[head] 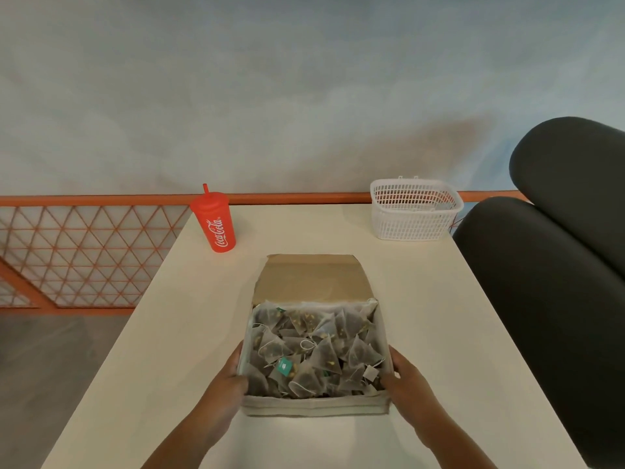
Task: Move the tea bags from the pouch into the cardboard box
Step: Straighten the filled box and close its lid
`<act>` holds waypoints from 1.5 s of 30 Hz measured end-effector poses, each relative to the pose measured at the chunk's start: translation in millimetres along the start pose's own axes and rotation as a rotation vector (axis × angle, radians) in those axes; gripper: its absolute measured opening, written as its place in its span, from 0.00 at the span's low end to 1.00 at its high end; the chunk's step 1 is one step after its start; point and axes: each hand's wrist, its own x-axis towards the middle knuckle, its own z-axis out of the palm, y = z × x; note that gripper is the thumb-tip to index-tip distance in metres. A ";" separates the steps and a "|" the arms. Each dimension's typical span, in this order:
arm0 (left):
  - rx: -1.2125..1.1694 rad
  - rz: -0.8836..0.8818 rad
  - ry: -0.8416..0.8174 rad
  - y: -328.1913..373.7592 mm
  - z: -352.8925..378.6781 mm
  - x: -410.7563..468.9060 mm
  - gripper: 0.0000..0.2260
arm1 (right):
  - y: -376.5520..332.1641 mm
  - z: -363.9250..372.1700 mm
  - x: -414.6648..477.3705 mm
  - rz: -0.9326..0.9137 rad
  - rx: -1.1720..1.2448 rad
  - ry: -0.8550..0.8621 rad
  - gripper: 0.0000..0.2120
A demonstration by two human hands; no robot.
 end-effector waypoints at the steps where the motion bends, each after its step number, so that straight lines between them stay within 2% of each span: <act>1: -0.007 0.014 -0.008 -2.2 -3.0 -1.5 0.33 | -1.0 1.8 -3.7 0.014 0.022 -0.036 0.17; 3: 0.006 0.030 0.002 -4.5 -8.9 -6.5 0.31 | -5.3 2.6 -11.4 0.056 0.087 -0.120 0.20; 5: -0.001 0.023 -0.037 -9.3 -16.8 -9.3 0.34 | -10.5 0.2 -15.7 0.091 0.135 -0.183 0.25; 8: -0.083 -0.040 -0.106 -8.1 -25.9 -5.2 0.35 | -19.7 -6.3 -8.5 0.099 0.216 -0.175 0.28; 11: -0.164 -0.050 -0.071 6.6 -25.8 7.0 0.29 | -36.1 -9.7 6.3 0.035 0.214 -0.123 0.17; 14: -0.151 -0.015 -0.157 29.6 -21.6 13.9 0.20 | -49.0 -6.7 21.4 0.056 0.259 -0.099 0.12; 17: -0.136 -0.003 -0.132 33.7 -22.5 33.2 0.29 | -54.2 -2.7 34.6 0.132 0.343 -0.024 0.09; 20: -0.139 -0.026 -0.120 26.1 -24.9 58.8 0.37 | -59.4 -1.2 45.6 0.200 0.471 0.032 0.12; 21: -0.151 -0.022 -0.120 35.2 -22.0 55.7 0.34 | -62.9 -1.6 48.2 0.214 0.503 0.036 0.12; 24: -0.159 -0.026 -0.087 58.0 -15.6 50.8 0.16 | -76.5 -2.0 53.2 0.230 0.540 0.046 0.10; 25: -0.174 -0.042 -0.060 60.0 -15.5 53.7 0.15 | -80.3 -1.7 54.3 0.226 0.545 0.046 0.10; 31: -0.250 -0.057 -0.015 69.5 -14.9 55.6 0.17 | -90.4 -6.2 54.6 0.152 0.588 0.022 0.08; 37: -0.292 0.071 -0.004 81.9 -23.1 46.2 0.18 | -93.9 -15.6 48.9 0.057 0.583 -0.034 0.20; 45: -0.410 0.144 -0.073 78.0 -30.8 4.2 0.25 | -79.9 -18.1 17.5 0.019 0.760 -0.053 0.19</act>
